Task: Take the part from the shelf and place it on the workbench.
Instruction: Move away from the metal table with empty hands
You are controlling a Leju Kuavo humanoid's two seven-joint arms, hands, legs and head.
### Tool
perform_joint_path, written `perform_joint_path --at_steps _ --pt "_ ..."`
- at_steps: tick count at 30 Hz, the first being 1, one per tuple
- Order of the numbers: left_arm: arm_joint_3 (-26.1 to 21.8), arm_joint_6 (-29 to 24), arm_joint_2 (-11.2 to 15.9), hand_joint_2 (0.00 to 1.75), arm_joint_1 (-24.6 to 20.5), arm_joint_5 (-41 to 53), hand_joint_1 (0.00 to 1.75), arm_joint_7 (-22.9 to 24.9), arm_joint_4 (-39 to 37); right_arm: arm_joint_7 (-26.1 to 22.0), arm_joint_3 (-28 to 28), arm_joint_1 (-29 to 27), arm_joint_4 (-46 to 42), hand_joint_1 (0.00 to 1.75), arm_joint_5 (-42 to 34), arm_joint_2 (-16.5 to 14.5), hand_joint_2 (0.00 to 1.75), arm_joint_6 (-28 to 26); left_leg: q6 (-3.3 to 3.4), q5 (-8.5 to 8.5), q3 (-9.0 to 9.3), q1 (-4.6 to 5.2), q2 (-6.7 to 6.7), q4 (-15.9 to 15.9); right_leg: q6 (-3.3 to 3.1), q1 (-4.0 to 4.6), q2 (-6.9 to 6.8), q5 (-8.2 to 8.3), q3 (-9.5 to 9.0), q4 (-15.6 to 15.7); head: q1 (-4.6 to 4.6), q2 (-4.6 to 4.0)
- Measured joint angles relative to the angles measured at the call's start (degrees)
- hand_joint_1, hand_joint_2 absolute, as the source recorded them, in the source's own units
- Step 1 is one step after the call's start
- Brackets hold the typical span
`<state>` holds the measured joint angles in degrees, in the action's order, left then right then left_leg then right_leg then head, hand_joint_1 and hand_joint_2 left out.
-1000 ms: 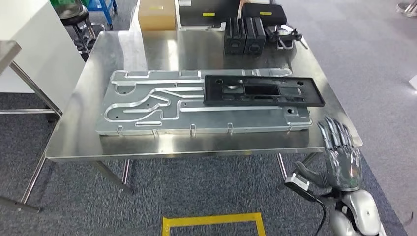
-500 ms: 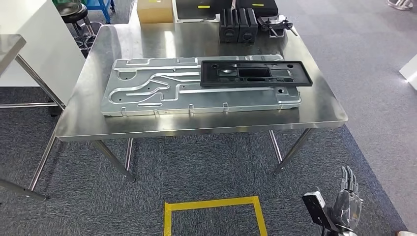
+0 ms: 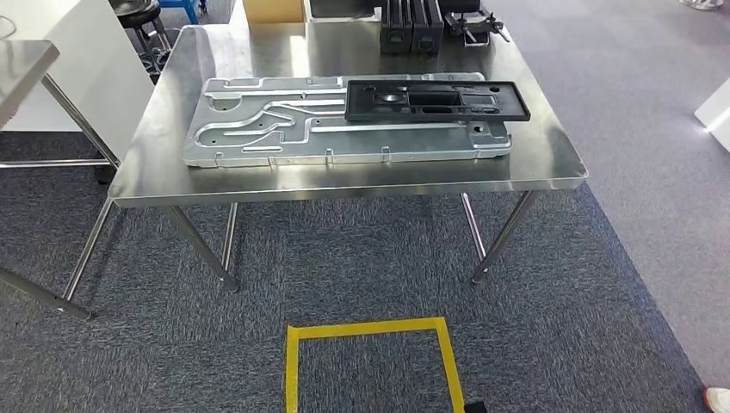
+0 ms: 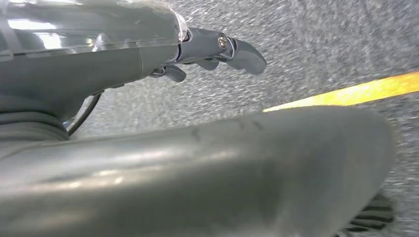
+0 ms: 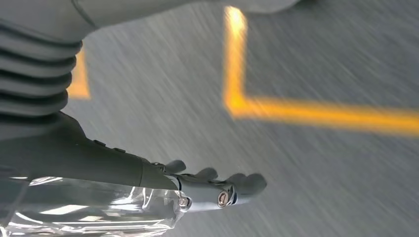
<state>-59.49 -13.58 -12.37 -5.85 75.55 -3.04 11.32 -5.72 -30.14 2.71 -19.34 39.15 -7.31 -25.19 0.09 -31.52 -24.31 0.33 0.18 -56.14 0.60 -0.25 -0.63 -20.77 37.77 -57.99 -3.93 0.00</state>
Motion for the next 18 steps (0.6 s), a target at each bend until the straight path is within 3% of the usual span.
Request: perform_joint_path --at_steps 2,3,5,6,7,8,9,10,11,12,13,14,15,17,18 --pt "-0.2 -0.1 0.0 0.0 0.1 -0.8 0.0 0.1 0.0 2.2 -0.8 0.1 2.4 0.0 -1.2 -0.7 0.0 1.5 0.81 0.62 -0.49 0.04 0.2 0.4 0.63 -0.21 0.03 0.72 0.17 0.0 0.0 0.0" --pt "-0.3 -0.1 0.0 0.0 0.2 -1.0 0.0 0.4 0.0 3.3 -1.1 0.1 3.3 0.0 -0.6 -0.8 0.0 2.4 1.24 1.23 -0.95 0.0 0.39 0.4 0.94 -0.32 0.15 -0.32 0.51 -0.7 0.0 0.0" --pt "-0.5 0.1 0.1 0.0 0.3 -0.6 0.0 1.4 0.0 6.7 -0.5 0.2 4.8 0.0 2.6 -0.7 0.0 4.9 1.94 2.72 -2.39 -0.13 0.76 0.5 1.52 -0.57 0.34 -5.95 1.8 -5.1 0.0 0.0" --pt "-0.5 0.2 0.1 0.0 0.3 -0.2 0.0 1.9 0.0 9.0 0.1 0.2 5.3 0.0 4.7 -0.6 0.44 6.1 2.14 3.48 -3.33 -0.09 0.8 0.4 1.79 -0.6 0.35 -9.36 2.53 -8.6 0.0 0.0" --pt "-0.5 0.4 0.2 0.0 0.3 0.2 0.0 2.4 0.0 11.2 1.0 0.3 5.6 0.0 6.6 -0.4 0.87 6.8 2.2 4.25 -4.33 -0.05 0.83 0.4 2.01 -0.62 0.35 -11.67 3.0 -12.3 -0.01 0.0" --pt "-0.5 0.5 0.2 0.0 0.3 0.5 0.0 2.7 0.0 12.8 1.9 0.3 5.8 0.0 8.0 -0.2 1.31 7.0 2.16 5.0 -5.34 -0.01 0.84 0.2 2.15 -0.64 0.35 -12.31 3.02 -15.1 -0.01 0.0" --pt "-0.4 0.5 0.2 0.0 0.3 0.8 0.0 2.9 0.0 13.6 2.6 0.3 6.0 0.0 9.0 -0.1 1.75 7.0 2.08 5.73 -6.43 0.01 0.87 0.1 2.2 -0.64 0.36 -11.51 2.35 -16.5 -0.01 0.0" --pt "-0.4 0.4 0.2 0.0 0.3 0.9 0.0 3.0 0.0 14.0 3.2 0.4 6.1 0.0 9.7 0.0 1.75 7.1 1.97 6.43 -7.55 0.03 0.89 -0.2 2.13 -0.64 0.36 -9.83 0.82 -16.1 -0.01 0.0" --pt "-0.4 0.3 0.2 0.0 0.3 0.9 0.0 2.9 0.0 14.0 3.7 0.4 6.3 0.0 10.4 0.0 1.75 7.1 1.83 7.1 -8.63 0.03 0.89 -0.4 1.93 -0.62 0.36 -8.32 -1.77 -13.7 -0.01 0.0" --pt "-0.4 0.1 0.2 0.0 0.3 0.8 0.0 2.8 0.0 14.0 4.3 0.5 6.3 0.0 11.1 0.0 1.31 7.1 1.64 7.7 -9.55 0.08 0.88 -0.7 1.62 -0.52 0.37 -7.81 -5.32 -9.7 -0.01 0.0" --pt "-0.4 -0.1 0.1 0.0 0.3 0.6 0.0 2.5 0.0 14.1 4.9 0.7 6.4 0.0 11.7 0.0 0.87 7.0 1.41 8.24 -10.21 0.14 0.87 -0.9 1.25 -0.38 0.37 -8.36 -8.98 -5.0 -0.01 0.0" --pt "-0.4 -0.4 0.1 0.0 0.3 0.3 0.0 2.1 0.0 14.3 5.5 0.8 6.5 0.0 12.4 -0.1 0.44 7.0 1.13 8.81 -10.65 0.18 0.91 -1.1 0.9 -0.2 0.38 -9.44 -11.82 -0.8 -0.01 0.0" --pt "-0.4 -0.7 0.1 0.0 0.3 0.0 0.0 1.7 0.0 14.8 6.2 0.9 6.6 0.0 13.3 -0.1 0.0 6.9 0.81 9.39 -10.96 0.16 1.0 -1.1 0.55 0.04 0.42 -10.35 -13.39 1.9 -0.01 0.0" --pt "-0.5 -1.0 0.1 0.0 0.2 -0.3 0.0 1.1 0.0 16.0 7.7 1.0 6.9 0.0 15.4 -0.3 0.0 6.9 0.12 10.4 -11.53 0.01 1.1 -1.0 -0.19 0.16 0.38 -10.12 -13.15 3.4 0.0 0.0" --pt "-0.5 -1.1 0.1 0.0 0.2 -0.2 0.0 1.0 0.0 16.4 8.5 1.0 7.0 0.0 16.0 -0.4 0.0 6.8 -0.23 9.79 -11.99 -0.1 0.97 -1.4 -0.65 0.12 0.32 -9.41 -12.49 3.5 0.01 0.0"
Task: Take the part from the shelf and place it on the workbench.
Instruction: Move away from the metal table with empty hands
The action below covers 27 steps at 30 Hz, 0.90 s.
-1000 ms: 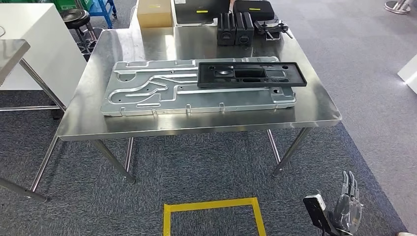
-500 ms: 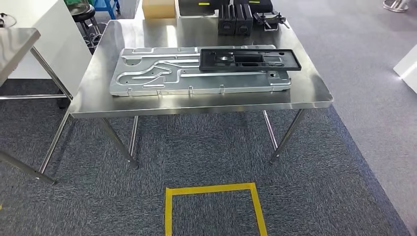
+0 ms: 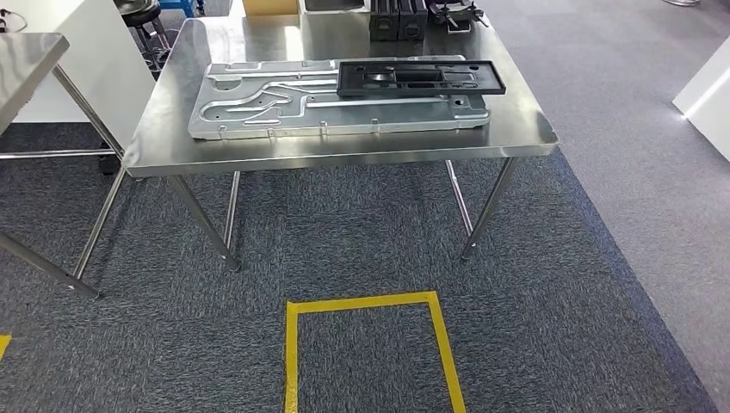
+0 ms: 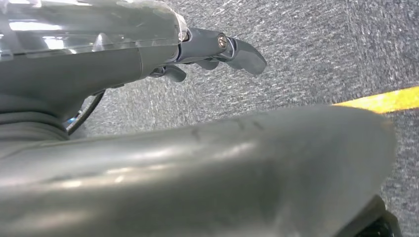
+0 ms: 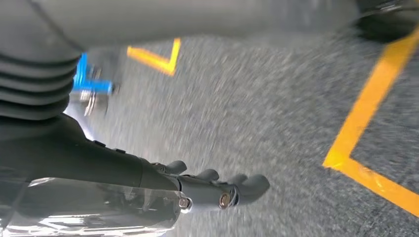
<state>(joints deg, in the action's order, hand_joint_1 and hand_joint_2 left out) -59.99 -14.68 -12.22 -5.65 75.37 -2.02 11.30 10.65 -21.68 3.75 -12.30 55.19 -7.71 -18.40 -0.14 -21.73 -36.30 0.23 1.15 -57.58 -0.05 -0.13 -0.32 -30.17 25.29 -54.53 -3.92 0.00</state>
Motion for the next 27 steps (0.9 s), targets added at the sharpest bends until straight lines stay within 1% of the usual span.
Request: perform_joint_path --at_steps 1,2,3,4,5,6,7,8,9,10,11,12,13,14,15,16,17,18,19,20,21,22,23,24,25,26,27 --pt "0.0 0.0 0.0 0.0 0.0 0.2 0.0 0.1 0.0 0.1 0.5 0.0 0.1 0.0 0.2 -0.1 0.0 -0.2 -0.32 -1.77 -0.63 -0.09 -0.21 -1.3 -0.44 -0.1 -0.14 0.75 0.71 0.1 0.0 0.0" --pt "0.0 0.0 0.1 0.0 0.1 0.4 0.0 0.2 0.0 0.1 0.9 0.0 0.2 0.0 0.1 -0.1 0.0 -0.4 -0.62 -4.61 -1.52 -0.2 -0.42 -3.8 -0.78 -0.16 -0.28 1.51 1.56 0.1 0.01 0.0" --pt "0.0 0.1 0.1 0.0 0.1 0.6 0.0 0.3 0.0 0.1 1.0 0.0 0.2 0.0 -0.1 -0.1 0.0 -0.6 -0.88 -7.83 -2.53 -0.29 -0.56 -7.4 -0.99 -0.09 -0.33 2.22 2.51 0.0 0.0 0.0" --pt "0.0 0.1 0.2 0.0 0.2 0.7 0.0 0.4 0.0 0.1 1.1 -0.1 0.2 0.0 -0.2 -0.1 0.0 -0.7 -1.09 -10.35 -3.37 -0.35 -0.6 -11.4 -1.09 -0.03 -0.38 2.96 3.59 -0.1 -0.01 0.0" --pt "0.0 0.1 0.2 0.0 0.2 0.8 0.0 0.4 0.0 0.0 1.2 -0.1 0.2 0.0 -0.3 -0.1 0.0 -0.8 -1.24 -11.5 -3.75 -0.38 -0.61 -14.7 -1.09 0.02 -0.38 3.7 4.78 -0.4 -0.01 0.0" --pt "0.0 0.1 0.3 0.0 0.2 0.8 0.0 0.5 0.0 -0.2 1.3 -0.2 0.3 0.0 -0.4 -0.1 0.0 -0.9 -1.32 -11.18 -3.34 -0.4 -0.61 -16.5 -1.04 0.04 -0.38 4.38 6.0 -0.7 -0.01 0.0" --pt "0.0 0.1 0.4 0.0 0.1 1.0 0.0 0.5 0.0 -0.4 1.4 -0.1 0.3 0.0 -0.5 -0.1 0.0 -0.9 -1.32 -9.75 -1.98 -0.41 -0.61 -16.4 -0.94 0.03 -0.37 4.99 7.21 -1.1 -0.01 0.0" --pt "0.1 -0.1 0.5 0.0 0.1 1.2 0.0 0.4 0.0 -1.0 1.4 -0.1 0.3 0.0 -0.7 -0.2 0.0 -0.6 -1.25 -8.08 0.41 -0.41 -0.61 -14.2 -0.81 0.02 -0.34 5.51 8.33 -1.6 -0.01 0.0" --pt "0.3 -0.4 0.6 0.0 -0.1 1.6 0.0 0.2 0.0 -1.8 1.4 -0.1 0.3 0.0 -1.0 -0.2 0.0 0.1 -1.05 -7.35 3.74 -0.4 -0.65 -10.4 -0.62 0.01 -0.31 5.99 9.28 -2.1 -0.01 0.0" --pt "0.5 -0.9 0.8 0.0 -0.2 2.0 0.0 -0.1 0.0 -2.8 1.4 0.0 0.3 0.0 -1.2 -0.3 0.0 1.3 -0.81 -7.56 7.22 -0.3 -0.7 -5.7 -0.37 0.05 -0.3 6.4 10.02 -2.5 -0.01 0.0" --pt "0.8 -1.5 1.0 0.0 -0.4 2.5 0.0 -0.6 0.0 -3.8 1.4 0.0 0.4 0.0 -1.5 -0.3 0.0 2.9 -0.49 -8.43 9.9 -0.17 -0.75 -1.7 -0.08 0.09 -0.34 6.85 10.53 -2.9 -0.01 0.0" --pt "1.1 -1.9 1.1 0.44 -0.5 2.9 0.0 -1.1 0.1 -4.8 1.4 0.1 0.4 0.0 -1.7 -0.4 0.0 4.6 -0.11 -9.44 11.52 -0.01 -0.8 1.0 0.23 0.1 -0.41 7.28 10.82 -3.0 -0.01 0.0" --pt "1.4 -2.0 1.2 0.87 -0.6 3.2 0.0 -1.7 0.1 -5.6 1.4 0.1 0.5 0.0 -1.9 -0.5 0.0 6.3 0.32 -9.79 11.94 0.13 -0.81 2.4 0.58 0.11 -0.48 7.73 10.99 -3.0 0.0 0.0" --pt "1.7 -1.9 1.3 1.31 -0.6 3.3 0.0 -2.3 0.1 -6.5 1.4 0.1 0.5 0.0 -2.2 -0.6 0.0 7.7 0.82 -9.57 11.63 0.09 -0.77 2.7 0.93 0.06 -0.51 8.1 11.14 -2.9 -0.01 0.0" --pt "1.9 -1.7 1.4 1.75 -0.6 3.2 0.0 -2.7 0.1 -7.7 1.4 0.1 0.6 0.0 -2.7 -0.6 0.0 8.7 1.31 -9.07 11.29 0.02 -0.7 2.8 1.28 -0.05 -0.42 7.72 11.39 -3.1 0.0 0.0" --pt "2.0 -1.5 1.5 1.75 -0.6 3.0 0.0 -2.7 0.1 -9.2 1.3 0.0 0.6 0.0 -3.3 -0.7 0.0 9.3 1.78 -8.49 10.89 -0.09 -0.62 3.0 1.63 -0.15 -0.29 6.35 11.88 -4.2 0.0 0.0" --pt "2.0 -1.5 1.6 1.75 -0.5 2.7 0.0 -2.5 0.1 -10.9 1.1 -0.1 0.6 0.0 -4.1 -0.7 0.0 9.6 2.09 -7.88 10.42 -0.19 -0.53 3.1 1.96 -0.27 -0.14 4.05 12.67 -6.4 -0.01 0.0" --pt "2.0 -1.6 1.6 1.75 -0.4 2.6 0.0 -1.9 0.1 -12.8 0.8 -0.1 0.6 0.0 -5.1 -0.7 0.44 10.0 2.26 -7.4 9.88 -0.2 -0.46 3.1 2.27 -0.42 -0.02 1.2 13.7 -9.6 -0.01 0.0" --pt "2.0 -1.7 1.7 1.75 -0.2 2.6 0.0 -1.0 0.1 -14.9 0.3 -0.1 0.6 0.0 -6.4 -0.8 0.87 10.6 2.32 -6.96 9.31 -0.2 -0.39 3.0 2.55 -0.53 0.03 -1.26 14.82 -13.4 -0.01 0.0" --pt "2.0 -1.7 1.8 1.75 0.0 2.9 0.0 0.0 0.1 -16.8 -0.3 -0.1 0.6 0.0 -7.7 -0.9 1.31 11.2 2.26 -6.57 8.71 -0.21 -0.31 2.9 2.79 -0.66 0.06 -2.64 15.62 -16.7 -0.01 0.0" --pt "2.0 -1.5 1.9 1.75 0.2 3.3 0.0 1.2 0.1 -18.3 -0.9 0.0 0.6 0.0 -8.7 -1.1 1.75 11.6 2.16 -6.21 8.12 -0.22 -0.22 2.8 2.95 -0.79 0.06 -2.78 15.67 -18.6 -0.01 0.0" --pt "2.3 -1.1 2.1 1.75 0.3 3.6 0.0 2.4 0.1 -19.3 -1.5 0.1 0.6 0.0 -9.3 -1.3 1.75 11.6 2.03 -5.88 7.61 -0.26 -0.15 2.6 3.04 -0.93 0.05 -1.93 14.6 -18.2 -0.01 0.0" --pt "2.9 -0.7 2.3 1.75 0.5 3.6 0.0 3.4 0.3 -19.8 -1.8 0.0 0.6 0.0 -9.7 -1.4 1.75 11.4 1.88 -5.62 7.22 -0.3 -0.13 2.5 3.06 -1.06 0.04 -0.54 12.33 -15.5 -0.01 0.0" --pt "3.7 -0.3 2.5 1.75 0.6 3.3 0.0 4.2 0.6 -19.9 -2.0 -0.1 0.6 0.0 -10.0 -1.5 1.75 11.2 1.71 -5.42 6.95 -0.33 -0.13 2.3 3.0 -1.16 0.02 0.78 9.24 -11.3 -0.01 0.0" --pt "4.7 0.1 2.8 1.75 0.7 2.5 0.0 4.6 0.9 -19.9 -2.0 -0.3 0.6 0.0 -10.5 -1.5 1.75 11.1 1.47 -5.29 6.68 -0.29 -0.17 2.1 2.82 -1.1 0.03 1.48 6.3 -6.9 -0.01 0.0" --pt "5.7 0.4 3.0 1.75 0.7 1.3 0.0 4.8 1.3 -19.8 -2.0 -0.5 0.6 0.0 -11.2 -1.5 1.75 11.1 1.18 -5.17 6.48 -0.22 -0.21 1.9 2.55 -0.99 0.08 1.81 4.3 -3.7 -0.01 0.0" --pt "6.7 0.7 3.3 1.75 0.8 -0.1 0.0 4.8 1.6 -19.8 -1.9 -0.8 0.7 0.0 -12.0 -1.6 1.75 11.2 0.87 -5.05 6.3 -0.17 -0.22 1.8 2.16 -0.82 0.14 1.73 3.3 -1.9 -0.01 0.0"
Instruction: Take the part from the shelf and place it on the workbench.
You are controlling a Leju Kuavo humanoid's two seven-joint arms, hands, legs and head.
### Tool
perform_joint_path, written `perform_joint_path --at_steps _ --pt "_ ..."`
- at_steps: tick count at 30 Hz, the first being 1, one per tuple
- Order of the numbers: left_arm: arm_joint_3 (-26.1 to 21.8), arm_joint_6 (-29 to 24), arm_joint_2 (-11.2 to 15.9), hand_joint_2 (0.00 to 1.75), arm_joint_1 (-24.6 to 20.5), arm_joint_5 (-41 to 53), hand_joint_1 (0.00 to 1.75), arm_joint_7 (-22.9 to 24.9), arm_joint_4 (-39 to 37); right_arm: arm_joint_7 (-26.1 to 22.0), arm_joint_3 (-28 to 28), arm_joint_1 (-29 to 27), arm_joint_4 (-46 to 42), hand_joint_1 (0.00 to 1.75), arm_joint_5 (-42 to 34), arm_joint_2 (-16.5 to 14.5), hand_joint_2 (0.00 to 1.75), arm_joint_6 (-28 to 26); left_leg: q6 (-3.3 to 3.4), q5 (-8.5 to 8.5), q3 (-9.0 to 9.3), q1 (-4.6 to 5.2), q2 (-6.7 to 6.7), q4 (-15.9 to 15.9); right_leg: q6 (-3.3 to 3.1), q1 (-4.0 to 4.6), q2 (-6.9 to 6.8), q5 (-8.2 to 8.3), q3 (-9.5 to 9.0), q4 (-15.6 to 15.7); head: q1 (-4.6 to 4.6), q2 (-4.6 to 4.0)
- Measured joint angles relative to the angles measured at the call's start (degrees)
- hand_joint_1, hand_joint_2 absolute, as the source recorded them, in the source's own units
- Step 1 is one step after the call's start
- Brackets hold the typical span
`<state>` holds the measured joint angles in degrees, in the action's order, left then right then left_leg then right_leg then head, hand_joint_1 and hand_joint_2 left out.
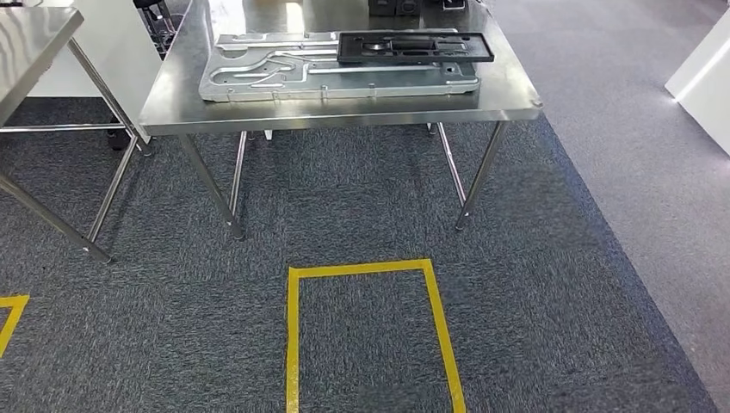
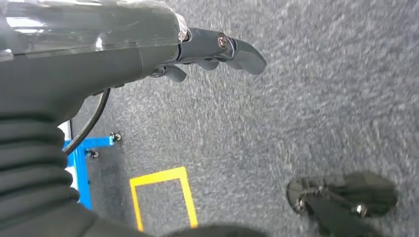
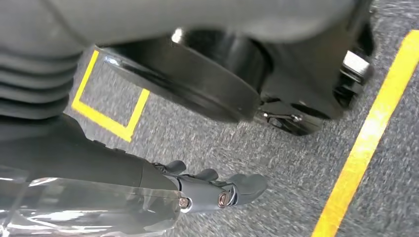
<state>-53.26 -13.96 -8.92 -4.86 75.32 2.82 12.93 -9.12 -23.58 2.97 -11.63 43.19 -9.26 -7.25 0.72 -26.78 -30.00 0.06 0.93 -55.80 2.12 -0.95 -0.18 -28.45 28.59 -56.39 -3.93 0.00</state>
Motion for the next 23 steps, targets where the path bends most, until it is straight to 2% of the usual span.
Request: perform_joint_path --at_steps 2,4,5,7,8,9,10,11,13,14,15,18,19,20,21,22,23 --pt "2.1 0.6 0.5 1.75 0.2 -3.1 0.0 0.0 0.6 0.2 0.2 -0.5 0.0 0.0 -1.8 0.0 1.75 0.1 -0.72 0.21 -0.21 0.03 0.0 -0.1 -0.93 0.14 0.11 -0.02 0.08 0.6 0.0 0.0" --pt "4.1 1.2 1.0 1.75 0.5 -6.2 0.0 0.0 1.0 0.6 0.7 -0.8 0.0 0.0 -3.5 0.0 1.75 0.3 -1.34 -0.98 -0.85 -0.14 -0.17 -1.4 -1.92 0.03 0.0 0.33 0.24 0.9 -0.01 0.0" --pt "5.2 1.4 1.3 1.75 0.8 -7.7 0.0 -0.1 1.1 0.8 1.0 -0.9 -0.1 0.0 -4.3 0.0 1.75 0.4 -1.59 -2.63 -1.83 -0.21 -0.28 -3.7 -2.38 -0.01 -0.05 0.55 0.37 1.1 -0.01 0.0" --pt "7.2 2.0 1.7 1.75 1.7 -10.8 0.0 -0.2 1.2 1.1 1.7 -1.0 -0.5 0.0 -6.1 0.2 1.75 0.8 -1.9 -6.98 -5.16 -0.35 -0.4 -11.7 -2.95 0.21 -0.12 0.8 0.78 1.1 -0.01 0.0" --pt "8.2 2.3 1.9 1.75 2.3 -12.4 0.0 -0.2 1.2 1.3 2.1 -1.0 -0.8 0.0 -7.0 0.2 1.75 1.0 -2.01 -8.49 -6.75 -0.38 -0.4 -15.6 -3.05 0.33 -0.12 0.87 0.97 1.0 -0.01 0.0" --pt "9.2 2.6 2.0 1.75 3.0 -13.9 0.0 -0.2 1.2 1.4 2.4 -1.1 -1.2 0.0 -7.9 0.3 1.75 1.1 -2.06 -8.9 -7.58 -0.39 -0.41 -17.9 -3.1 0.42 -0.11 0.91 1.12 0.9 -0.01 0.0" --pt "10.2 2.9 2.1 1.75 3.7 -15.4 0.0 -0.3 1.2 1.6 2.8 -1.1 -1.7 0.0 -8.7 0.4 1.75 1.2 -2.04 -8.11 -7.3 -0.4 -0.41 -17.8 -3.11 0.48 -0.07 0.92 1.22 0.7 -0.01 0.0" --pt "11.2 3.1 2.3 1.75 4.4 -16.9 0.0 -0.3 1.2 1.9 3.2 -1.1 -2.2 0.0 -9.6 0.5 1.75 1.3 -1.97 -6.31 -5.82 -0.41 -0.41 -15.2 -3.07 0.51 -0.02 0.89 1.26 0.5 -0.01 0.0" --pt "13.3 3.7 2.7 1.75 5.6 -20.0 0.0 -0.4 1.2 2.2 4.1 -1.0 -3.5 0.0 -11.3 0.7 1.75 1.6 -1.62 -2.79 -1.2 -0.38 -0.43 -6.7 -2.8 0.6 0.1 0.76 1.41 0.1 -0.01 0.0" --pt "14.4 4.0 2.8 1.75 6.1 -21.5 0.0 -0.5 1.2 2.3 4.6 -0.9 -4.1 0.0 -12.2 0.9 1.75 1.8 -1.39 -1.89 0.47 -0.3 -0.45 -3.5 -2.53 0.68 0.12 0.72 1.53 -0.1 -0.01 0.0" --pt "15.4 4.2 3.0 1.75 6.5 -23.0 0.0 -0.6 1.2 2.4 5.0 -0.9 -4.6 0.0 -13.1 1.0 1.75 2.0 -1.13 -1.73 1.32 -0.21 -0.47 -1.7 -2.24 0.77 0.12 0.73 1.65 -0.3 -0.01 0.0" --pt "18.6 5.1 3.4 1.75 7.5 -27.6 0.0 -0.8 1.2 3.0 6.4 -1.1 -5.7 0.0 -15.7 1.7 1.75 2.4 -0.14 -1.69 1.11 -0.29 -0.46 -0.9 -1.21 0.91 0.12 0.77 1.85 -0.6 -0.01 0.0" --pt "19.7 5.3 3.5 1.75 7.8 -29.1 0.0 -0.9 1.2 3.2 6.9 -1.3 -6.0 0.0 -16.6 2.0 1.75 2.5 0.29 -1.46 0.99 -0.41 -0.41 -0.7 -0.89 0.87 0.13 0.1 2.18 -1.3 -0.01 0.0" --pt "20.7 5.6 3.7 1.75 7.9 -30.5 0.0 -1.0 1.3 3.3 7.3 -1.6 -6.1 0.0 -17.4 2.2 1.75 2.6 0.69 -1.21 0.83 -0.52 -0.35 -0.5 -0.62 0.81 0.16 -1.25 2.98 -3.2 -0.01 0.0" --pt "21.7 5.8 3.8 1.75 7.9 -32.0 0.0 -1.0 1.5 3.5 7.8 -2.1 -6.2 0.0 -18.2 2.4 1.75 2.8 0.99 -1.01 0.6 -0.51 -0.27 -0.5 -0.42 0.68 0.19 -3.23 4.36 -6.2 -0.01 0.0" --pt "22.6 6.1 4.0 1.31 7.9 -33.3 0.0 -1.1 1.8 3.6 8.2 -2.6 -6.2 0.0 -19.1 2.7 1.31 3.0 1.19 -0.85 0.27 -0.46 -0.23 -0.5 -0.29 0.64 0.19 -5.44 6.18 -10.2 -0.01 0.0" --pt "23.1 6.2 4.1 1.16 7.9 -33.9 0.0 -1.1 1.9 3.6 8.4 -2.8 -6.2 0.0 -19.5 2.7 1.16 3.1 1.28 -0.78 0.09 -0.43 -0.2 -0.5 -0.22 0.61 0.19 -6.64 7.2 -12.4 -0.01 0.0"
